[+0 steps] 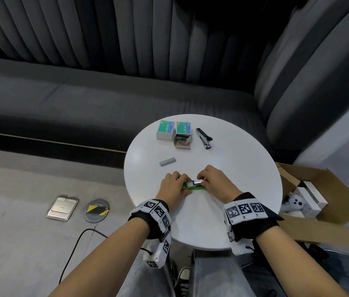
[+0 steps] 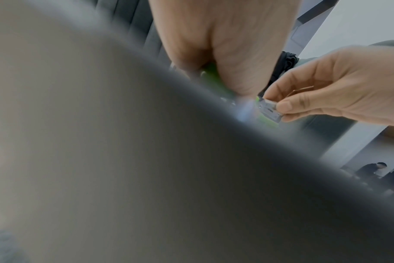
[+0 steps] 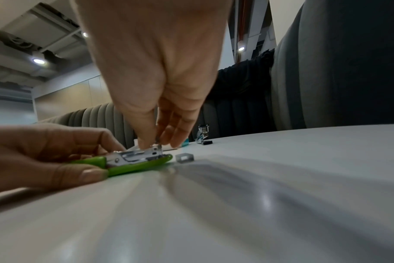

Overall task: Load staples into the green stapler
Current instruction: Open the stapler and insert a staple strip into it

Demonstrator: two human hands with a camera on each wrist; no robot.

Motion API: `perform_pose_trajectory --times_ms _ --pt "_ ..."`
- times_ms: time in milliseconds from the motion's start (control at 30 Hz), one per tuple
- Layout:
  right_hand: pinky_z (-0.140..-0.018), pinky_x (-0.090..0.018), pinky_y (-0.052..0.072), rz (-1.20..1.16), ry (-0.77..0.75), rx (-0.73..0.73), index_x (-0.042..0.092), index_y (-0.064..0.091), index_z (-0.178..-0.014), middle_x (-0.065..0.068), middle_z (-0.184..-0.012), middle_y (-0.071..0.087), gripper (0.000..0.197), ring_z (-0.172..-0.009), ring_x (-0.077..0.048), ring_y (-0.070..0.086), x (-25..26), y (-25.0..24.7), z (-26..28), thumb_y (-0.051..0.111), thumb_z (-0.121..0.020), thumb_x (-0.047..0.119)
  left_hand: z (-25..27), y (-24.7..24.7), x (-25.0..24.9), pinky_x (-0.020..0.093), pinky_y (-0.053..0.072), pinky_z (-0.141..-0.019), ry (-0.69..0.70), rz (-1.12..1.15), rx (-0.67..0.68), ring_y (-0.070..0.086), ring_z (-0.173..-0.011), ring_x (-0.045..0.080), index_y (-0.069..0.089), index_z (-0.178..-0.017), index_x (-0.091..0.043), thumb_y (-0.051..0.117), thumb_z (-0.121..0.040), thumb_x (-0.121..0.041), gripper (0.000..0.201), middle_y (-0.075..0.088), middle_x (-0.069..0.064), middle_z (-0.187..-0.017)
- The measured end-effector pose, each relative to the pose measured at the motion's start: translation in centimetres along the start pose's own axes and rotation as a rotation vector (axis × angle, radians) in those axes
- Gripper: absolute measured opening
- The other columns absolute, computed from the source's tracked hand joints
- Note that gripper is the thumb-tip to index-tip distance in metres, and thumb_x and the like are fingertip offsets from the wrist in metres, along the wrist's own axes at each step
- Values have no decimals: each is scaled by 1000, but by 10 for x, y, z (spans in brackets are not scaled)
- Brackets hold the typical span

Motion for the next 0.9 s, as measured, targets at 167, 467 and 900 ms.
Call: perform_pose_trajectory --times_ms 167,467,900 --pt "-87 -22 33 21 -41 -2 4 61 -111 -14 -117 53 24 -110 -25 49 2 1 1 47 -92 9 2 0 1 35 36 -90 2 12 0 43 -103 27 55 -112 -18 58 -84 -27 29 53 8 -110" --pt "-87 -23 36 22 -82 -17 3 62 -109 -14 -114 54 24 -106 -26 53 3 0 2 46 -91 5 2 -2 0 34 33 -86 1 3 12 43 -103 29 55 -113 -16 58 -85 -26 30 52 10 -112" --pt "-87 -32 43 32 -122 0 4 64 -105 -13 -111 55 21 -99 -28 56 3 -1 4 49 -91 8 2 -1 0 35 35 -89 -4 -11 20 42 -104 28 54 -113 -16 57 -85 -27 30 52 9 -113"
Point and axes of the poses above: each hand's wrist, its own z-axis away from the middle knuckle, its own y-axis out of the palm, x = y × z, the point moved 8 cm from there along -z, towards the middle knuckle
